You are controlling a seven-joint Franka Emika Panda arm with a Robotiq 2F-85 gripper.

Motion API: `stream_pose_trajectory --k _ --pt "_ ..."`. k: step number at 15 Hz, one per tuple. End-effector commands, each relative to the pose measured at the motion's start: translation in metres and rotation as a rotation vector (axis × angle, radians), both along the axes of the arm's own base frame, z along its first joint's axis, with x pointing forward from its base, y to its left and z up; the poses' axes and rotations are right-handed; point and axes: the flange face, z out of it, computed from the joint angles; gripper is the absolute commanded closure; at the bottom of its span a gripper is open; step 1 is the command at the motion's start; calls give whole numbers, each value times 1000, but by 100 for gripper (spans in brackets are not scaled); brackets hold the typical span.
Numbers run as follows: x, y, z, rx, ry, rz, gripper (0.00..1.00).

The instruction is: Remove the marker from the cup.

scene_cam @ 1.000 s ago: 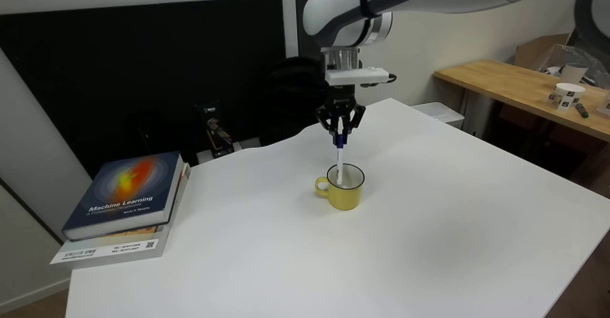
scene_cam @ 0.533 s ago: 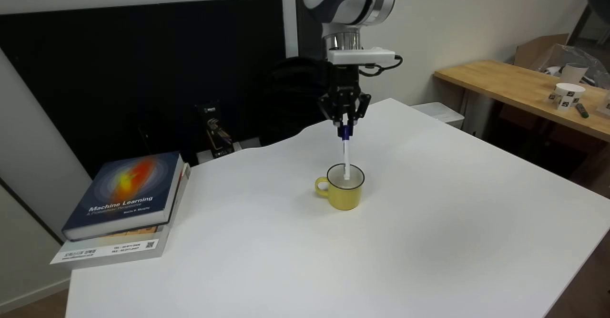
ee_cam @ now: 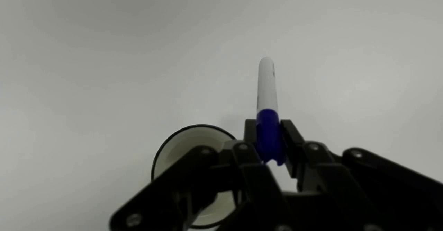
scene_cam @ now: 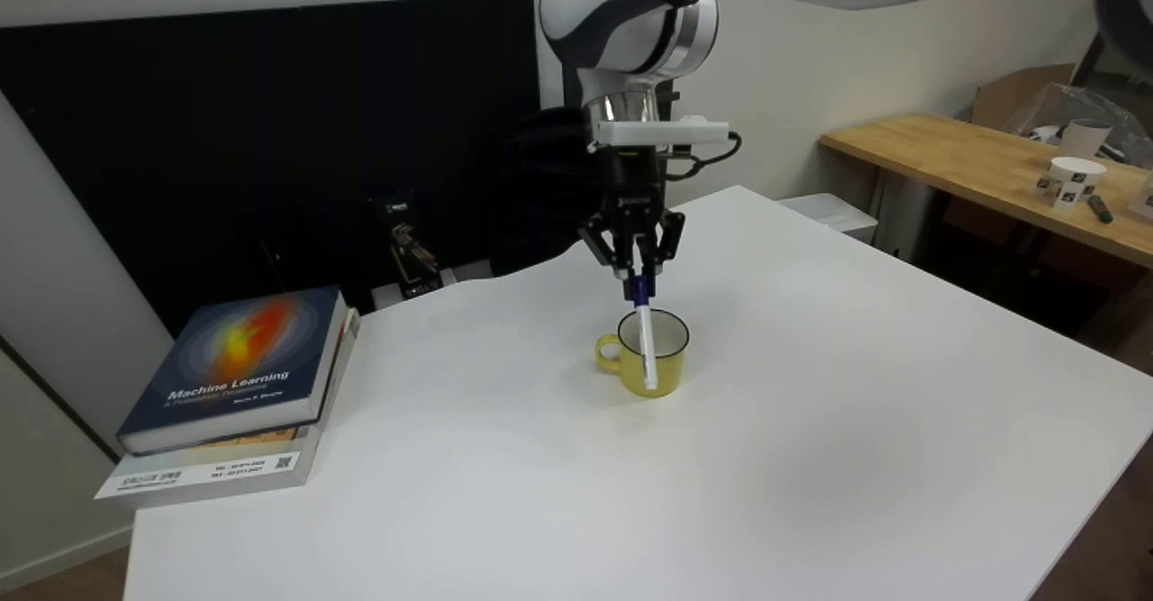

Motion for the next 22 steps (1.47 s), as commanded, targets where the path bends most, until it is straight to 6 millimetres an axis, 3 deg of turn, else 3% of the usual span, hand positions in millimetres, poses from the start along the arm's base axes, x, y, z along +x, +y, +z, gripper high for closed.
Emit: stream_pose_trajectory --k 1,4,6,13,22 --pt "-8 31 -15 55 14 65 95" --pt "-18 60 -33 90 32 124 95" --pt "-26 67 -46 119 54 146 95" --pt "-35 65 -74 255 51 186 95" --pt "-31 72 -104 225 -60 152 95"
